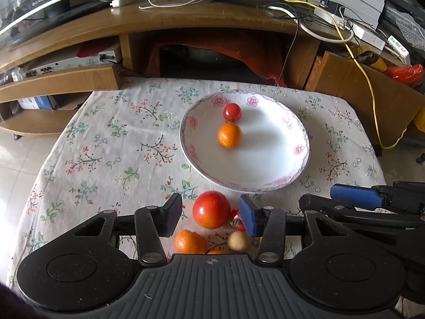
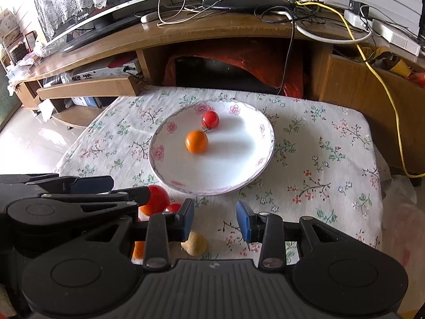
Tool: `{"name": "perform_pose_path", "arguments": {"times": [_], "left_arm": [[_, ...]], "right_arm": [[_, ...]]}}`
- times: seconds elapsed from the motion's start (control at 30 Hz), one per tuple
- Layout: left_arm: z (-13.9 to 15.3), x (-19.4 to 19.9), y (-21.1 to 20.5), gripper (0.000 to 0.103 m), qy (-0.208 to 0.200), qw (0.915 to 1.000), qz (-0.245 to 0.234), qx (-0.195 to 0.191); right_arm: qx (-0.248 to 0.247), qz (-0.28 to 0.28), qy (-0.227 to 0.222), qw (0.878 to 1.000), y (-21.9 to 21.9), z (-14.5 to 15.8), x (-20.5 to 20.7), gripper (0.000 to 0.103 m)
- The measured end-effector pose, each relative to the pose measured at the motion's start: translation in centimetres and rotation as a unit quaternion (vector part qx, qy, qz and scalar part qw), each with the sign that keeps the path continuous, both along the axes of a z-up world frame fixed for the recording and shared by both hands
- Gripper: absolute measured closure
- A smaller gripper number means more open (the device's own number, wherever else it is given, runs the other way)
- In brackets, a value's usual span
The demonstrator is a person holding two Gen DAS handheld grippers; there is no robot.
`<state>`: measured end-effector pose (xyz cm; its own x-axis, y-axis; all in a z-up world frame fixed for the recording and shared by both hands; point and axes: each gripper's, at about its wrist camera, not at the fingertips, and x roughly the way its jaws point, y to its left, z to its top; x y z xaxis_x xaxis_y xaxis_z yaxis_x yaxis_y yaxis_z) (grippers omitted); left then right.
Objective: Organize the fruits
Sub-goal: 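Withdraw both tools from the bowl back toward the fruit cluster, then grasp a red cherry tomato with the left tool while the right tool grasps a brown kiwi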
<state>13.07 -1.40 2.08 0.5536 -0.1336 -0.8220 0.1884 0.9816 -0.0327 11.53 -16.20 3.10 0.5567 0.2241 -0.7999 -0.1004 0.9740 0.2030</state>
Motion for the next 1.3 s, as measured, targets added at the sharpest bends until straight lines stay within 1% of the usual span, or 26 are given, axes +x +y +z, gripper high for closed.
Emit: {"name": "perform_pose_path", "arguments": {"times": [0.23, 0.4, 0.57, 0.77, 0.87, 1.03, 1.1, 1.13, 1.23, 1.3], "left_arm": [[-0.3, -0.7, 0.5, 0.049, 0.006, 1.0000, -0.006, 0.004], [-1.0, -1.2, 1.4, 0.049, 0.023, 0.9997, -0.007, 0.000], [-1.4, -1.8, 2.2, 0.049, 0.027, 0.9996, -0.005, 0.003], [-2.3, -2.2, 3.3, 0.050, 0.043, 0.9990, -0.004, 0.001], [-2.4, -2.2, 3.7, 0.048, 0.044, 0.9990, -0.001, 0.000], [-2.9, -2.2, 4.0, 0.043, 0.051, 0.9987, 0.000, 0.004], [-3.2, -2.1, 4.1, 0.035, 0.054, 0.9985, -0.002, 0.004], [-3.4, -2.0, 4.2, 0.034, 0.057, 0.9984, -0.002, 0.005], [-3.9, -1.8, 4.5, 0.036, 0.067, 0.9977, 0.000, 0.000], [-4.2, -1.6, 4.6, 0.039, 0.071, 0.9975, 0.001, 0.002]], "right_arm": [[0.000, 0.011, 0.007, 1.000, 0.6, -0.4, -0.7, 0.066], [0.000, 0.027, 0.022, 0.999, 1.4, -1.2, -1.1, 0.066], [-0.003, 0.041, 0.026, 0.999, 2.2, -1.4, -1.4, 0.066], [-0.003, 0.054, 0.042, 0.998, 3.4, -2.2, -1.7, 0.066], [-0.006, 0.059, 0.042, 0.997, 3.9, -2.3, -1.6, 0.066], [-0.004, 0.067, 0.051, 0.996, 4.0, -2.8, -1.4, 0.066], [-0.005, 0.069, 0.056, 0.996, 3.9, -3.1, -1.3, 0.066], [-0.004, 0.067, 0.057, 0.996, 3.8, -3.1, -1.3, 0.065], [0.002, 0.064, 0.057, 0.996, 3.5, -3.0, -1.0, 0.064], [0.005, 0.061, 0.056, 0.997, 3.4, -3.0, -0.8, 0.064]]}}
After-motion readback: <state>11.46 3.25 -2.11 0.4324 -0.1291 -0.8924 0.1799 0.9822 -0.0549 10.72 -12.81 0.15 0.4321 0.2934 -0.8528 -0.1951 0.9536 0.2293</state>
